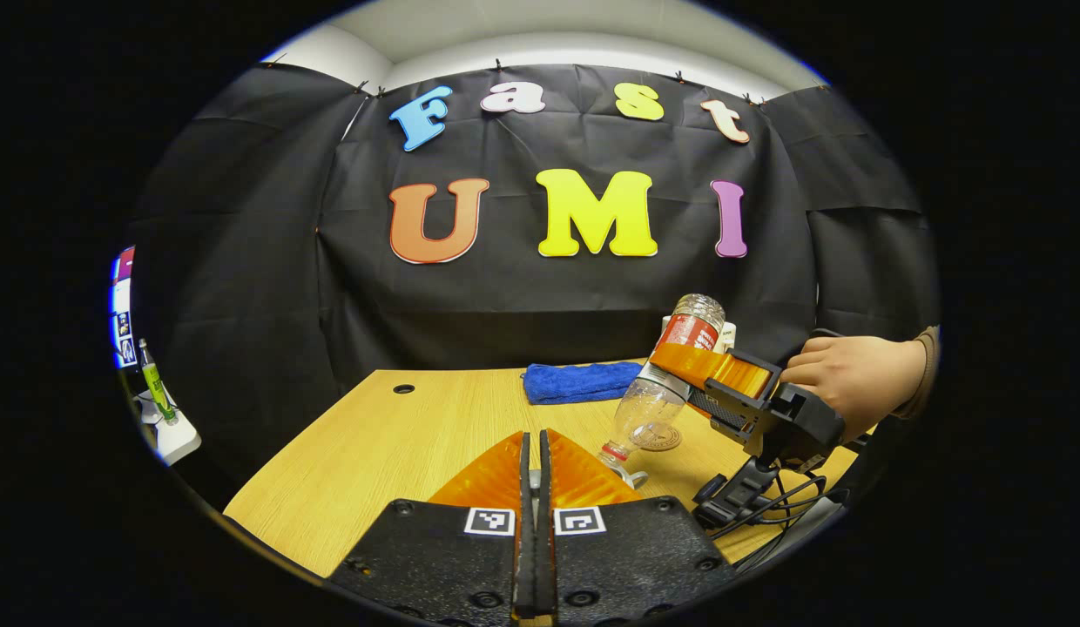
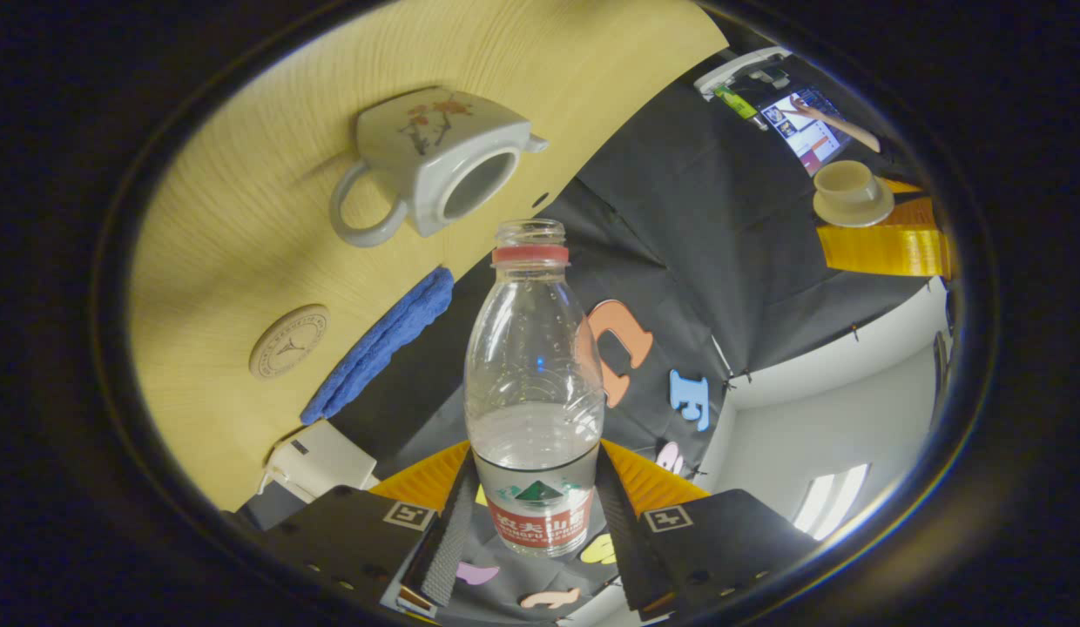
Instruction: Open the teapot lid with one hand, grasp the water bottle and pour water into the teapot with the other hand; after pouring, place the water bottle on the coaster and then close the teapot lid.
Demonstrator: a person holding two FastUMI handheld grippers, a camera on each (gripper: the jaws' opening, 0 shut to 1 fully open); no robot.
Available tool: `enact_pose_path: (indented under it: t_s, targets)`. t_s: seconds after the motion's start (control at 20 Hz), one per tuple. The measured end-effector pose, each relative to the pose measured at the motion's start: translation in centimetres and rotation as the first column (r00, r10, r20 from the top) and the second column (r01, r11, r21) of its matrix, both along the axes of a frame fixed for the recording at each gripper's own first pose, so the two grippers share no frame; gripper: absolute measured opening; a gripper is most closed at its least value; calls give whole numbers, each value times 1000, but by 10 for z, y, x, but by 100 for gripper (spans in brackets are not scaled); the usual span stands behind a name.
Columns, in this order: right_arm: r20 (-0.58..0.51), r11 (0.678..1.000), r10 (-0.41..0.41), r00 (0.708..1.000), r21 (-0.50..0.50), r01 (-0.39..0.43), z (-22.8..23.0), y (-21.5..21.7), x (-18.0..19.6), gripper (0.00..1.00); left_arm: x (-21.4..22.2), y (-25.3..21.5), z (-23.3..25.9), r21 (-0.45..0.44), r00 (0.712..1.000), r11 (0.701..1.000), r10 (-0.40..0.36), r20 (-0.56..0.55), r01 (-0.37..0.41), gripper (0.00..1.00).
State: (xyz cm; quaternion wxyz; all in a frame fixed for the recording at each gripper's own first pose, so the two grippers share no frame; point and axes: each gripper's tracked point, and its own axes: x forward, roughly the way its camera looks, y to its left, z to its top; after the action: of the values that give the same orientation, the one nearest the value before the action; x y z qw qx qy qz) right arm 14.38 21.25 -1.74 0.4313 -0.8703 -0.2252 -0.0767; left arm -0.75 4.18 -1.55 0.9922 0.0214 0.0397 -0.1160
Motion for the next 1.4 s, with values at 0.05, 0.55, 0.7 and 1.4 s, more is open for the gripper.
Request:
enact_pose_path:
  t_s: [0.05,0.55,0.7,1.4]
  targets:
    - [-26,999,-3,1000,33,4,-2,-3,2,72,-1,1,1,-1,1000,1000,2,1,-2,2]
    - [-351,804,189,917,592,62,-47,-25,17,72,3,15,0,-59,999,998,31,-12,-32,3]
    - [-344,625,326,880,778,73,-34,-29,14,74,4,14,-2,-60,999,998,28,-16,-29,3]
    - [-157,-416,714,682,688,594,-28,-80,98,71,6,-3,-1,-44,1000,999,10,-4,-10,2]
